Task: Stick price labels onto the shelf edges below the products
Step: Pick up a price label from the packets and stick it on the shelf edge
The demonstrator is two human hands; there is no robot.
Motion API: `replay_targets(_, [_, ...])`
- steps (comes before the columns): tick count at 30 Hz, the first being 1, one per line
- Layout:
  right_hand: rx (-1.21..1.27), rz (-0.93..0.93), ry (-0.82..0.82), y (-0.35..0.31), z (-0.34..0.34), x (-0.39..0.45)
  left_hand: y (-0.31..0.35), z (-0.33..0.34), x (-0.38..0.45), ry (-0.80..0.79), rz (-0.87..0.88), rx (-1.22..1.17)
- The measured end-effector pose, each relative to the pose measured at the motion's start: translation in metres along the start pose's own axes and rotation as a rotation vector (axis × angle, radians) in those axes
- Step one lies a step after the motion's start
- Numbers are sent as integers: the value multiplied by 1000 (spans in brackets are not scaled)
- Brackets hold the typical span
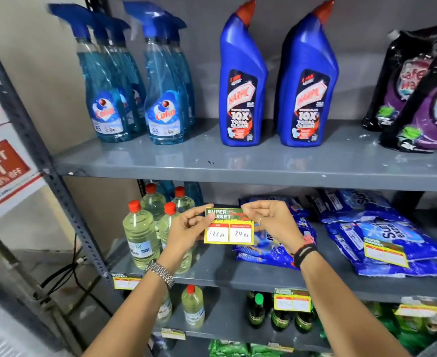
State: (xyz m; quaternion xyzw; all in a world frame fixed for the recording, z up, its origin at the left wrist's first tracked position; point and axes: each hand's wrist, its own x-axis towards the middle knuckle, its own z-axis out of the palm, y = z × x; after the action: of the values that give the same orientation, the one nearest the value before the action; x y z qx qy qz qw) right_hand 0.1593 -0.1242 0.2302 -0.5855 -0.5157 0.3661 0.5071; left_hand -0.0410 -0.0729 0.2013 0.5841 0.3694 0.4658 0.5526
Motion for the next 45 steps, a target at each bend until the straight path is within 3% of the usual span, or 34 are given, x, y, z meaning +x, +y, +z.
replay_targets(5, [-140, -164, -30, -56, 39, 2, 38, -55, -11, 80, 156, 15])
replay_targets(10, [-268, -362, 36, -101, 102, 25, 72, -116, -3, 296, 201, 59])
replay_targets(15, [-378, -443, 79, -119, 146, 43, 80, -153, 14, 440, 191, 120])
replay_targets(35, [-586, -500, 187, -118, 177, 58, 71, -172, 44, 551, 309, 197])
replay_targets(39, [-792, -558, 211, -124, 181, 53, 75, -170, 41, 698, 289, 429])
replay_targets(41, [-872, -582, 224, -127, 183, 51, 78, -171, 38, 768, 378, 605])
replay_targets(45, [-965, -664, 245, -130, 190, 57, 85, -173, 42, 588, 594, 869])
